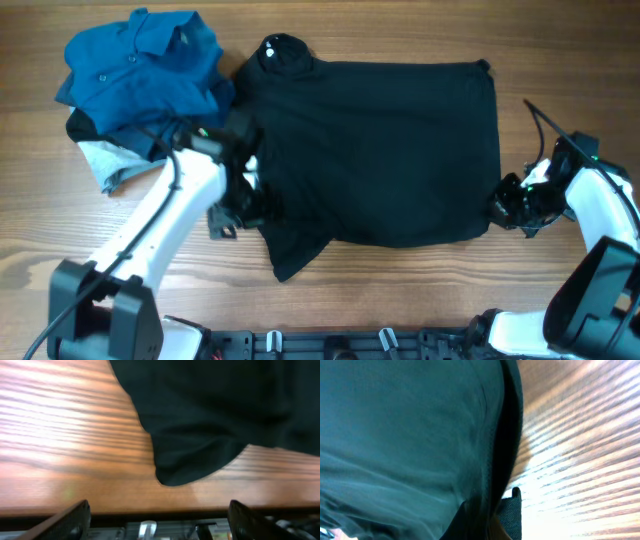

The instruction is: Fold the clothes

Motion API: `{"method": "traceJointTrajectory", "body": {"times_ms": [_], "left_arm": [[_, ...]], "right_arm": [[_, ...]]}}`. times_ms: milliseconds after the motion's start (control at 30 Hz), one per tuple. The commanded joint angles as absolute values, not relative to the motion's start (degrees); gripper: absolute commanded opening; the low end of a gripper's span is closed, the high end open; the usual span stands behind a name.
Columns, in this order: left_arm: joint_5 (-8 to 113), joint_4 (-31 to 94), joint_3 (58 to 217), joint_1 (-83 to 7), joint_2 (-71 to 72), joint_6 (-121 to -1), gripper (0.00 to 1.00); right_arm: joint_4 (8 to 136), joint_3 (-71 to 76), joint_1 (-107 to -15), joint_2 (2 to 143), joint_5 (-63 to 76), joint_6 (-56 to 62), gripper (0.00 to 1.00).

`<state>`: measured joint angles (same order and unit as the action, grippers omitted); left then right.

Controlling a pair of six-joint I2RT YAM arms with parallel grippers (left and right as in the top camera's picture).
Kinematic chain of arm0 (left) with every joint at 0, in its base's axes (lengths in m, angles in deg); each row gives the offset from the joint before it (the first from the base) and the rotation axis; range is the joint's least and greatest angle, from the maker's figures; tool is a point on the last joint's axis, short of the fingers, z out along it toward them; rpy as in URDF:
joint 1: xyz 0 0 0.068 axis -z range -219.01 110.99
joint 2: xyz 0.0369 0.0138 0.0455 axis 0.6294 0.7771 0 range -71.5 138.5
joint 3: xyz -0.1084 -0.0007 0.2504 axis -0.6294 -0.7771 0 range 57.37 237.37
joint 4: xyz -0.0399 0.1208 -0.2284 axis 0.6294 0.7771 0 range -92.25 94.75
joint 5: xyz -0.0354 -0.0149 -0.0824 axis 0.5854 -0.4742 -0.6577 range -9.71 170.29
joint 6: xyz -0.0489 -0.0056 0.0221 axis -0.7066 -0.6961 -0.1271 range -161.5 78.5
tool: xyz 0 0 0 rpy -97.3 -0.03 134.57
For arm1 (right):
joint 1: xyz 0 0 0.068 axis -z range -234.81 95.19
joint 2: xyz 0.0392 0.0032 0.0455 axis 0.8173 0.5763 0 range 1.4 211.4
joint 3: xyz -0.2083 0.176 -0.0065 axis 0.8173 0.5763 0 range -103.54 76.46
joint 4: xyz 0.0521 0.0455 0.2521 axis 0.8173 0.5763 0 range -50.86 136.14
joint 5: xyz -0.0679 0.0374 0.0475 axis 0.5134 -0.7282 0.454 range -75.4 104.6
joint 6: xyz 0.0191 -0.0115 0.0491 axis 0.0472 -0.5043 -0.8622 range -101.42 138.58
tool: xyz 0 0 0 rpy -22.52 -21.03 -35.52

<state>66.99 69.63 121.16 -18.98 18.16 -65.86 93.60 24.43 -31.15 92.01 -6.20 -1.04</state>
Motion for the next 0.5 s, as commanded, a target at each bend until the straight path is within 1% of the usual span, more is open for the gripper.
{"method": "traceJointTrajectory", "body": {"times_ms": [0,133,167,200,233,367,400,467], "left_arm": [[58.16,62.74,109.27,-15.44,18.27,-70.78,0.88],[56.76,51.53,101.84,-13.32,18.29,-73.84,0.88],[56.78,48.52,100.31,-13.23,18.29,-75.17,0.86],[56.94,45.96,99.06,-13.23,18.29,-75.48,0.81],[57.46,43.49,98.01,-13.23,18.38,-75.83,0.71],[58.01,40.34,96.9,-13.18,18.62,-77.14,0.14],[57.68,40.56,96.96,-13.23,18.56,-77.16,0.04],[54.93,43.36,98.41,-13.69,18.1,-76.77,0.04]], "right_arm": [[93.71,23.14,-31.48,89.39,-6.87,-0.25,0.04],[93.82,23.03,-31.48,89.01,-6.92,0.3,0.04],[93.84,23.05,-31.48,89.01,-6.87,0.58,0.04],[93.84,23.03,-31.48,89.01,-6.87,0.6,0.04],[93.86,23.03,-31.48,89.01,-6.9,0.6,0.04],[93.75,23.03,-31.48,88.9,-6.87,0.63,0.04],[93.62,22.99,-31.48,88.8,-6.85,0.63,0.04],[93.6,22.4,-31.48,88.47,-6.83,0.63,0.05]]}}
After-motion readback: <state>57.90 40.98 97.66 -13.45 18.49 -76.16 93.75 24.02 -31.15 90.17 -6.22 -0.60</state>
